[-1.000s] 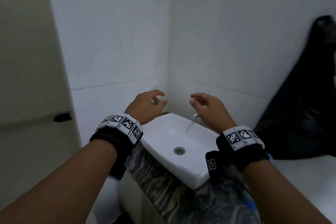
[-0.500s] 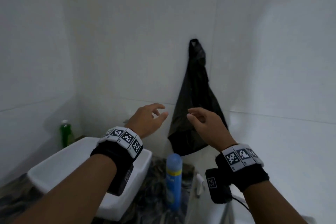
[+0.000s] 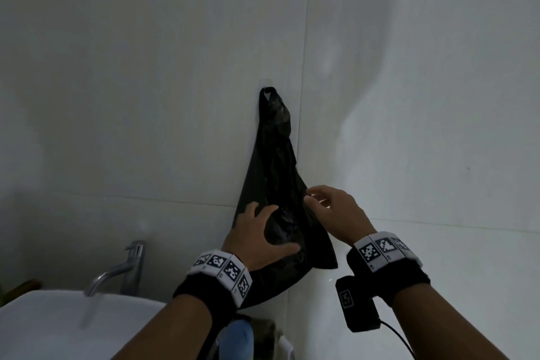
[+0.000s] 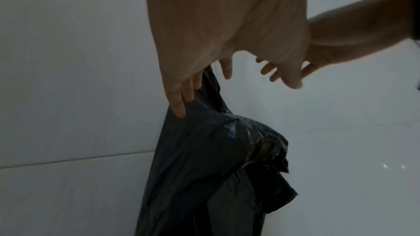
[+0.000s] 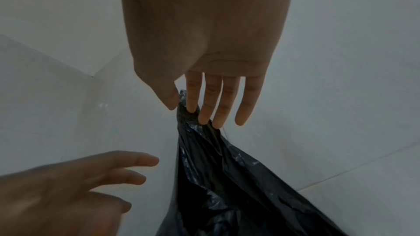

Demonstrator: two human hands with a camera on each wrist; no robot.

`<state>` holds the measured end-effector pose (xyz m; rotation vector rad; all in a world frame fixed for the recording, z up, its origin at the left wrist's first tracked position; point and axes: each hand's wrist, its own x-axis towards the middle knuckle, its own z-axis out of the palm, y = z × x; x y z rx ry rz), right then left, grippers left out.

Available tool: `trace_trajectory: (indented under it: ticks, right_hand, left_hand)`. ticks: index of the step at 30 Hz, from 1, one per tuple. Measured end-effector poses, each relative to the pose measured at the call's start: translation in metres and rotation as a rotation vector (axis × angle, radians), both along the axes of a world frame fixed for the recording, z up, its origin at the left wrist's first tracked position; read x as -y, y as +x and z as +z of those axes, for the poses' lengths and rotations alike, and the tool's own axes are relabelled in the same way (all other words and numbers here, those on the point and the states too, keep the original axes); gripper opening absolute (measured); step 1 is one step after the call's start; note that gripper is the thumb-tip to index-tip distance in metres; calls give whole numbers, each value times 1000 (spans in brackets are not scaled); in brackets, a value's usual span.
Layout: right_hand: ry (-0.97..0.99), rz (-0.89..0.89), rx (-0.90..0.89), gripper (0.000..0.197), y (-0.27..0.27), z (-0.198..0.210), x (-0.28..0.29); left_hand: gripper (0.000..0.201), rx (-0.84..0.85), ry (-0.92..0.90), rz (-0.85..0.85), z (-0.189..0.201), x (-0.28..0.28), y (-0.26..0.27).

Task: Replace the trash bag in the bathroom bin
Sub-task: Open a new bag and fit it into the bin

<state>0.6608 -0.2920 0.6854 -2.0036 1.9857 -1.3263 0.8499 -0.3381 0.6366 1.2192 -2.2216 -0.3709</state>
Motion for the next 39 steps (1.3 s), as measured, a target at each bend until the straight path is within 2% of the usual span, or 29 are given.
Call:
trace_trajectory:
  ticks: [2,4,6,9,12,16,20,22,25,27,39]
  right_hand:
    - [14,-31,-30,26,-7,10,20]
    - [19,-38,-45,30,-13,20,41]
    - [28,-29,-46,36,-17,31,63]
    - [45,-15,-57,44,-20,44,91]
    - [54,0,-74,55,-20,54,113]
    - [53,28,-61,68,-12,60,137]
    - [17,20,-28,68,0,64,153]
    - [-2,-15,-33,63,4,66,159]
    - [-54,-4,-57,40,7,72,163]
    - [-107,27,-54,30,7,79,162]
    - [-361,118,-2,18,7,130,138]
  left_hand:
    - [105,157,14,-31,-7,12,-9]
    - [105,280,-5,-46,-14,23,-16]
    - [94,350,-45,-29,-21,36,-20]
    - [61,361,-105,20,-28,55,-19]
    - [33,264,-117,32,-28,68,-8]
    - [38,41,-88,28,-18,75,10]
    - [28,-121,-113,19,-5,80,28]
    - [25,-173,-125,14,5,80,34]
    - [6,-217,-162,10,19,78,40]
    - [9,-241,-187,10,28,78,43]
    - [12,-383,-287,-36,73,63,51]
